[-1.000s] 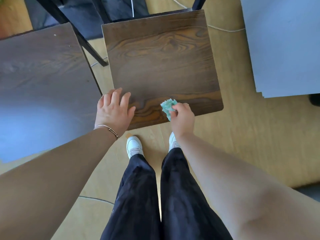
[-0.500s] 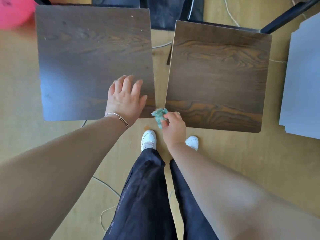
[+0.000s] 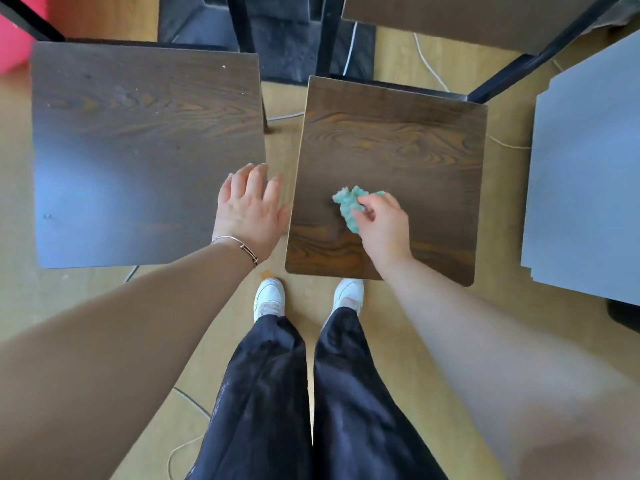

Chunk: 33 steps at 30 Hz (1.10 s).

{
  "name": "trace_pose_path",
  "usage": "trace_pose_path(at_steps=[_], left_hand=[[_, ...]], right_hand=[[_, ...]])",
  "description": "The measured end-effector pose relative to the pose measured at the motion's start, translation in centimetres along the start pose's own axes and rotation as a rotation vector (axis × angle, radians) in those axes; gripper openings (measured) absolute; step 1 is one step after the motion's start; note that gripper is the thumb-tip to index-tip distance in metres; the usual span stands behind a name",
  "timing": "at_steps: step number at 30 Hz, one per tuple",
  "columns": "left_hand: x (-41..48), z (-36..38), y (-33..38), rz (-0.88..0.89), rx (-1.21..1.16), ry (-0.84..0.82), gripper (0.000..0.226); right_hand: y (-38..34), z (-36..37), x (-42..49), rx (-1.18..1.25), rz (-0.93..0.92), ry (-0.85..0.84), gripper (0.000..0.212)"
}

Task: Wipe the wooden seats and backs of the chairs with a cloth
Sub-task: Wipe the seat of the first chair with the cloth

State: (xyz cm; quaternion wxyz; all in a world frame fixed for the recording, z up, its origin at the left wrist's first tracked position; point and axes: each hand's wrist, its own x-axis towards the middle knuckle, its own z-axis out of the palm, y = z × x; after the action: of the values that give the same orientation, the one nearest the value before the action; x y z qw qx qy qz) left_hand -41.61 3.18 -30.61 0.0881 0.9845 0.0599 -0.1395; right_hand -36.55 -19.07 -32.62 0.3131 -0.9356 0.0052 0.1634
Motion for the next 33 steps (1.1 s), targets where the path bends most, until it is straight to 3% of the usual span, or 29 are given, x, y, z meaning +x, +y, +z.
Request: trace_pose_path(at_steps=[4,9,14,20,28,33], left_hand=[[2.2,-0.1,4.3,0.036,-0.031,0.016,0.05],[4.4,0.2,7.5,0.072,0.001,0.008,0.05],[5.8,0.3,8.5,0.058,0.045,-0.01,0.051],[6.3,0.6,8.5,0.039,0.075,-0.029,0.051],[6.4,1.2,9.8,0.059,0.064,-0.044,0.05],[7.3,1.4,12.4,0.061,0.019,-0.081,0.051]], right_hand=[[2.9,-4.5,4.8,-0.051,-0.013,0.015,0.021],[5.6,-6.7,8.5,-0.099,0.088,-0.146,0.019],[5.9,-7.1,10.3,-0.182,0.112,-0.116,0.029],[5.2,-6.1,10.8,-0.121,0.167,-0.145,0.008],[6.5,-9.3,8.4,0.045,0.054,-0.223,0.006],[9.2,-11.0,6.4,0.118,0.097,-0.262,0.013]])
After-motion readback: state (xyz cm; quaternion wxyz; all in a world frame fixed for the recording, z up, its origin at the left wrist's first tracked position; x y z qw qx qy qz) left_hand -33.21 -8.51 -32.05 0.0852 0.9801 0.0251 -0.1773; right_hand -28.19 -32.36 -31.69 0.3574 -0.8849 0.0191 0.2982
